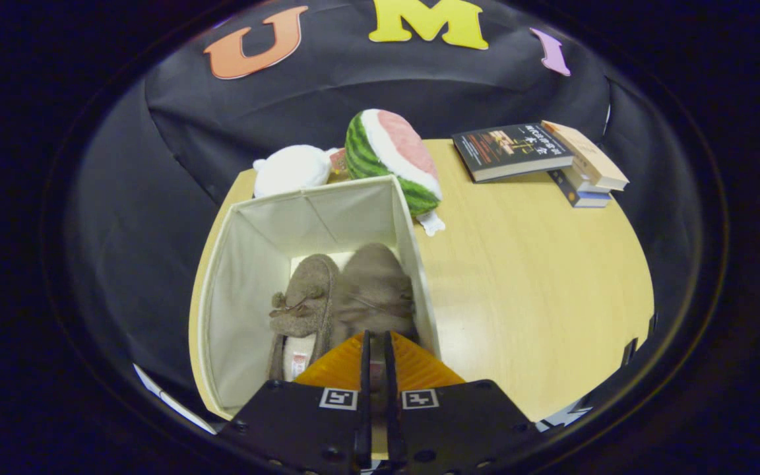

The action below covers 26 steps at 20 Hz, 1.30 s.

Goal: Open the storage box then place both shoes into the box .Put the left shoe in first, then the right shoe, with the right side of both shoes facing outward in a uniform manner.

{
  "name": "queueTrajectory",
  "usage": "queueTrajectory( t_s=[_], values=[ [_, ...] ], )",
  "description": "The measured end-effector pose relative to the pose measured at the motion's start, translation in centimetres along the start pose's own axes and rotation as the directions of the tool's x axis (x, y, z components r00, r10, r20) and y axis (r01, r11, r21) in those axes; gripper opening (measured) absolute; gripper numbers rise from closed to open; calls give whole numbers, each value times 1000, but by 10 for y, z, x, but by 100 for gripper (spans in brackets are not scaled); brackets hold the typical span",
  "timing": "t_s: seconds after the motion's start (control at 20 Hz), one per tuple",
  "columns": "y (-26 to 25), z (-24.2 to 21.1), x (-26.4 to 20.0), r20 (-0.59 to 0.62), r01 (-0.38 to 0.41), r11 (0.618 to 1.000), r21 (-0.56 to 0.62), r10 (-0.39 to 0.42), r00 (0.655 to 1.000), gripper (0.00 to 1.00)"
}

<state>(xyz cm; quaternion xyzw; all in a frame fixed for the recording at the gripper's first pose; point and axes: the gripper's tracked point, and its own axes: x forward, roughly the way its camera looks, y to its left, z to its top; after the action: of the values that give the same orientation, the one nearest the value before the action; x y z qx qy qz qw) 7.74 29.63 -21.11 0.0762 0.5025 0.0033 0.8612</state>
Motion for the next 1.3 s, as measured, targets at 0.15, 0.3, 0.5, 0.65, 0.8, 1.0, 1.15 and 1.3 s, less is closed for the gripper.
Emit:
queueTrajectory(
  t_s=[0.15,0.3,0.5,0.65,0.8,1.0,1.15,1.3],
  values=[
    [0,9,-12,36,-11,1000,-12,11,999,15],
    [-4,20,-25,97,-5,999,-52,11,995,32],
    [-11,34,-50,179,-27,994,-105,45,983,60],
    [-25,43,-72,243,-52,991,-124,81,967,88],
    [-54,50,-92,297,-49,991,-124,85,951,96],
    [-105,58,-116,348,-55,997,-58,72,935,96],
    [-157,64,-138,390,-43,999,-8,42,920,95],
    [-209,79,-172,478,-18,1000,4,14,878,96]
  ],
)
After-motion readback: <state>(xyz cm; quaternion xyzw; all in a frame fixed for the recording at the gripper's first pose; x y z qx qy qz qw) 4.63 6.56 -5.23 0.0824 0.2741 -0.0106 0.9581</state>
